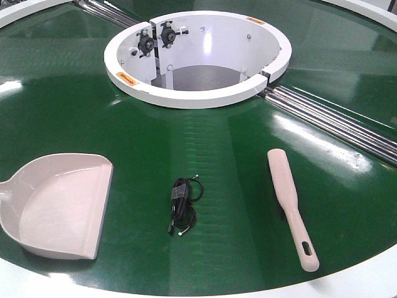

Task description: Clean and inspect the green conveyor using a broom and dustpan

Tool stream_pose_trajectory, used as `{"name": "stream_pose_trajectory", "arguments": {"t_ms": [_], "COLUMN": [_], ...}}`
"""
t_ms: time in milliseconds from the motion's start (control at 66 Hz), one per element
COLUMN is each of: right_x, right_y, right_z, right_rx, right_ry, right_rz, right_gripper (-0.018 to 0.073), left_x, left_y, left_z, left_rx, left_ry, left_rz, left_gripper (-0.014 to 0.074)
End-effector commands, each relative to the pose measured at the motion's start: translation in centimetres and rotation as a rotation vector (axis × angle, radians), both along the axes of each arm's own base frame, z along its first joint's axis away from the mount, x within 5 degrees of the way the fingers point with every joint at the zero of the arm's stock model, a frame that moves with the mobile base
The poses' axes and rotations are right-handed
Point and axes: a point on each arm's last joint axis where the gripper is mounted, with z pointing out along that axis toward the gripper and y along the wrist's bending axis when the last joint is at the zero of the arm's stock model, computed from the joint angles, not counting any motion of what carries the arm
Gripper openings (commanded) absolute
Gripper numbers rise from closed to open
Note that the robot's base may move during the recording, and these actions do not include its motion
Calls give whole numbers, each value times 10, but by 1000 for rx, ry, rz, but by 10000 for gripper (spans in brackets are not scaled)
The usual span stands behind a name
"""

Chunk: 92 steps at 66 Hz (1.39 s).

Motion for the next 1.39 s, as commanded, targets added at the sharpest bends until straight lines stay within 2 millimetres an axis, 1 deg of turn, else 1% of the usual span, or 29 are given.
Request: {"name": "stream_pose_trajectory", "arguments": {"t_ms": [0,45,61,76,167,182,212,227,258,379,455,606,712,864,985,1107,1213,1304,1379], "right_x": [23,32,35,37,48,49,52,54,56,69,75,81,87,104,126,154,180,203,219], "right_y": [4,7,9,10,14,14,15,15,16,17,19,24,25,28,32,35,40,51,67], "right_z": [6,0,-2,-3,-14,-15,-17,-19,-21,-26,-31,-40,-44,-60,-73,-80,-90,-103,-110], "right_rx": [-51,-64,-64,-62,-34,-23,-13,-11,-17,-37,-8,11,84,120,140,138,144,114,60], "right_ry": [-8,35,53,65,153,163,182,195,206,221,265,335,373,466,583,672,787,912,969], "right_rz": [32,59,69,76,99,100,104,105,107,112,118,160,139,130,127,127,136,147,168], "right_gripper": [150,235,277,307,549,594,649,687,733,726,720,695,673,654,648,640,624,607,600], "left_x": [14,20,22,24,30,30,30,30,30,30,30,30,30,30,30,30,30,30,30], "left_y": [-4,-6,-6,-6,-7,-7,-7,-7,-7,-7,-7,-7,-7,-7,-7,-7,-7,-7,-7], "left_z": [8,5,4,2,-4,-4,-4,-4,-4,-5,-5,-5,-5,-6,-6,-6,-6,-6,-6], "left_rx": [-42,-60,-61,-60,-58,-58,-58,-57,-58,-57,-57,-57,-57,-56,-56,-56,-56,-56,-56], "left_ry": [-6,31,42,58,115,118,120,120,119,123,125,132,133,136,138,138,139,139,139], "left_rz": [-47,-63,-67,-68,-72,-73,-73,-73,-73,-73,-74,-75,-75,-76,-76,-76,-76,-76,-76], "left_gripper": [274,372,401,445,640,661,706,722,734,714,693,641,616,599,593,593,592,592,592]}}
